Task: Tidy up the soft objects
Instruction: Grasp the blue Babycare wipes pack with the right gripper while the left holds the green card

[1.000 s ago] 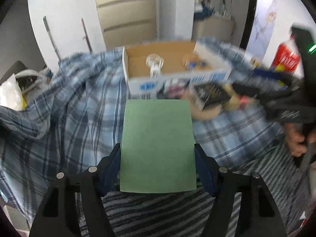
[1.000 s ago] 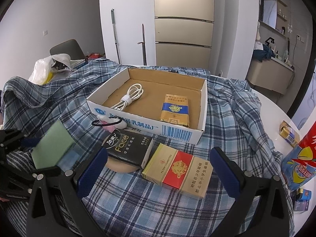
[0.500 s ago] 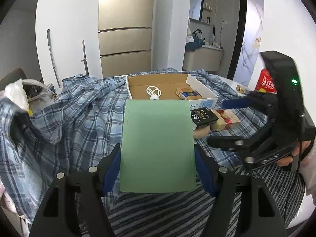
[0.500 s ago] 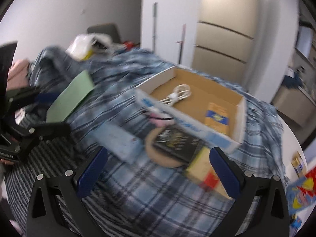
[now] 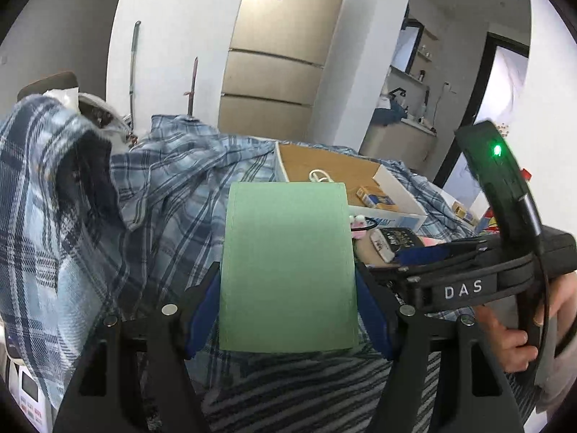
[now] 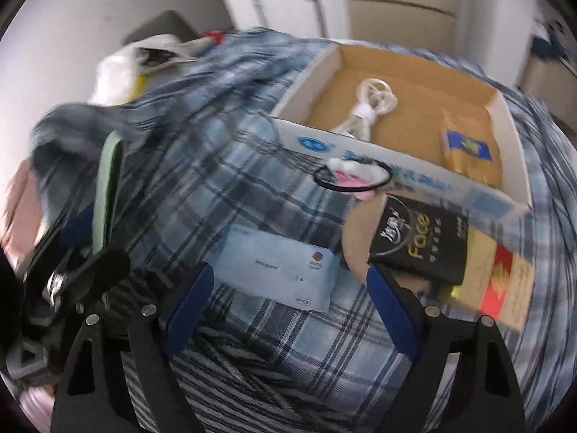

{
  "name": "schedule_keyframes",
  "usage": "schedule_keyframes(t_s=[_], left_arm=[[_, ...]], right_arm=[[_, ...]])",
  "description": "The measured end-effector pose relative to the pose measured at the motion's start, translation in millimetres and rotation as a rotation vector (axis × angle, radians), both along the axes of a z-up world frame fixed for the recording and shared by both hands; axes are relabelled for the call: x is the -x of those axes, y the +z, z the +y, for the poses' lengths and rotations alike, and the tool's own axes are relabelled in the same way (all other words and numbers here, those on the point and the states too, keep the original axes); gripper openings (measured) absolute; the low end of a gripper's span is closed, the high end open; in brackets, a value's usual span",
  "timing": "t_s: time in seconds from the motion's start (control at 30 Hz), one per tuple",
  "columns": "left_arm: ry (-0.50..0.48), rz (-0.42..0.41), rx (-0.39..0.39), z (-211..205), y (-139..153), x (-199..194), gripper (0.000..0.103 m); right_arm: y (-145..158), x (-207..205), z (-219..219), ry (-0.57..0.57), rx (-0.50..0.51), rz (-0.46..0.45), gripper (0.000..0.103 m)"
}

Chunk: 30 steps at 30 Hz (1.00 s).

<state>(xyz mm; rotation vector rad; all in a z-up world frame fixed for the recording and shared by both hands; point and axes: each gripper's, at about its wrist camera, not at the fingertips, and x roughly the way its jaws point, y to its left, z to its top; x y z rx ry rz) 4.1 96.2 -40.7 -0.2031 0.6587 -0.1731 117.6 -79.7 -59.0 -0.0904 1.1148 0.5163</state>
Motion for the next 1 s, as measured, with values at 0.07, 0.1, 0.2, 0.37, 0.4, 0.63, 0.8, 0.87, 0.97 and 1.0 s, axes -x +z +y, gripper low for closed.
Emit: schedule_keyframes(t_s=[0.07,0.1,0.2,0.37,0.4,0.63,0.8,0.87,0.97,1.0], left_arm=[[0.011,0.004,-0.010,-0.8,-0.6,-1.0,0.072],[0.026,0.004,0.001,2.6,-0.8,-0.8,0.072],[0.031,-0.010,0.070,14.7,-2.1,1.8,0.072],[0.027,-0.033,0.080,16.7,0.6,5.7,0.072],[0.024,-0.026,0.095,19.0,-0.3,4.4,0.072],[0.022,-0.027,0.092,18.8,0.0,4.8,0.072],[0.013,-0.027,0.086,16.0,0.3,4.4,0.072],[0.014,-0.026,0.084,15.3,0.0,3.8,0.072],[0.019,-0.025,0.090,16.7,-0.8,1.3,0.072],[0.017,-0.024,0.089,16.3,-1.4,1.2,0.072]], right_arm=[[0.5,-0.7,6.4,-0.022,0.013,0.005,0.087],[-0.3,-1.3,8.6,-0.033,0.015,0.018,0.087],[-2.1,-4.0,11.0,-0.081,0.004,0.045,0.087],[-10.9,-5.6,14.9,-0.122,0.030,0.065,0.087],[-12.3,-5.5,14.0,-0.127,0.024,0.073,0.087],[-20.9,-10.1,11.4,-0.135,-0.013,0.114,0.087],[-28.9,-11.9,7.3,-0.139,-0.041,0.141,0.081],[-28.7,-10.6,5.2,-0.135,-0.051,0.140,0.076],[-25.5,-4.7,0.0,-0.124,-0.042,0.140,0.072],[-23.5,-0.6,-3.6,-0.118,-0.032,0.137,0.072]])
